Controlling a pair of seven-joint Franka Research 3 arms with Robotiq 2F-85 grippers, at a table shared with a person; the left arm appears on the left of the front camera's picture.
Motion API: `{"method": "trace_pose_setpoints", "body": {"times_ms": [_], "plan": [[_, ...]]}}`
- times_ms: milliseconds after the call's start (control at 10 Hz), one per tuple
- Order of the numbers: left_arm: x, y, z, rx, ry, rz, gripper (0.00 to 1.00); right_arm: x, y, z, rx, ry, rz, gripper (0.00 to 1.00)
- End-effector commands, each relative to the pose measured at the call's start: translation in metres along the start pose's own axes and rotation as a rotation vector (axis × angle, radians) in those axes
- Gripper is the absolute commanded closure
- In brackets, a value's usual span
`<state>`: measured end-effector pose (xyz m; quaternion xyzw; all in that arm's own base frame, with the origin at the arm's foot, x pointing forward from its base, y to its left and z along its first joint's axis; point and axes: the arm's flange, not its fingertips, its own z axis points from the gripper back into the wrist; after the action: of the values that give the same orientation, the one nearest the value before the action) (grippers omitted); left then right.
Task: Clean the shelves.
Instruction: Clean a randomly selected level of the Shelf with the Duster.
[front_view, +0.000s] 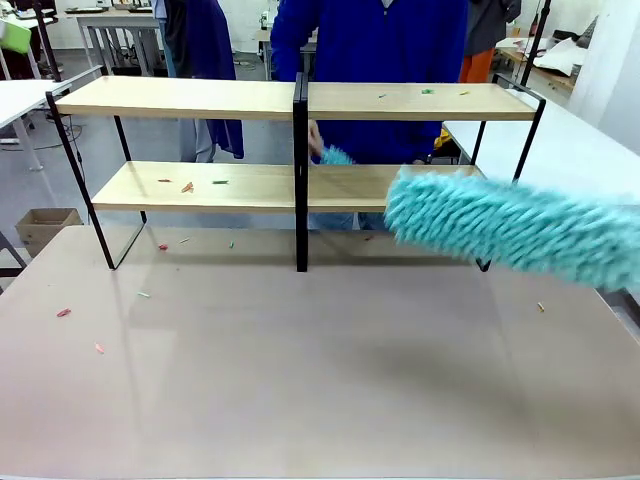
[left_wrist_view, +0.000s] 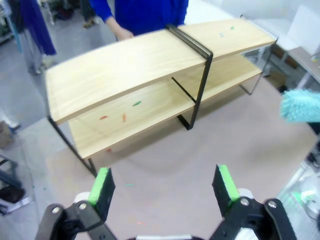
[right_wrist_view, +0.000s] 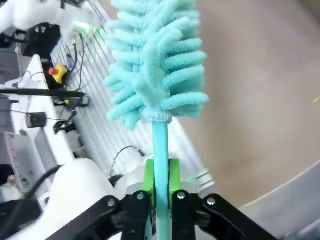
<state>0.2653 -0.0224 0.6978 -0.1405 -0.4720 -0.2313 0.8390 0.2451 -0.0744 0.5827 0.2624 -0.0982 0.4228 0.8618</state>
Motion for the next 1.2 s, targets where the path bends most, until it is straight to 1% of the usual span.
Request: {"method": "trace_pose_setpoints", "body": {"times_ms": [0, 100, 200, 300, 400, 500, 600, 1100], "plan": [[0.000, 0.001, 0.000, -0.015, -0.005, 0.001, 0.00, -0.038, 0.012, 0.039, -0.018, -0.360, 0.350, 0.87], [0.000, 0.001, 0.000, -0.015, -0.005, 0.001, 0.00, -0.060, 0.014, 0.067, -0.065, -0.526, 0.442, 0.87], [0.000, 0.001, 0.000, -0.015, -0.005, 0.001, 0.00, -0.078, 0.010, 0.094, -0.131, -0.716, 0.429, 0.87], [0.000, 0.001, 0.000, -0.015, -0.005, 0.001, 0.00, -0.096, 0.007, 0.113, -0.185, -0.919, 0.459, 0.87], [0.000, 0.001, 0.000, -0.015, -0.005, 0.001, 0.00, -0.112, 0.007, 0.122, -0.257, -1.079, 0.423, 0.87], [0.000, 0.001, 0.000, -0.015, -0.005, 0.001, 0.00, -0.119, 0.003, 0.126, -0.300, -1.192, 0.261, 0.87], [0.000, 0.001, 0.000, -0.015, -0.005, 0.001, 0.00, -0.118, 0.014, 0.130, -0.197, -0.744, 0.247, 0.87], [0.000, 0.001, 0.000, -0.015, -0.005, 0.001, 0.00, -0.118, 0.014, 0.130, -0.197, -0.744, 0.247, 0.87]]}}
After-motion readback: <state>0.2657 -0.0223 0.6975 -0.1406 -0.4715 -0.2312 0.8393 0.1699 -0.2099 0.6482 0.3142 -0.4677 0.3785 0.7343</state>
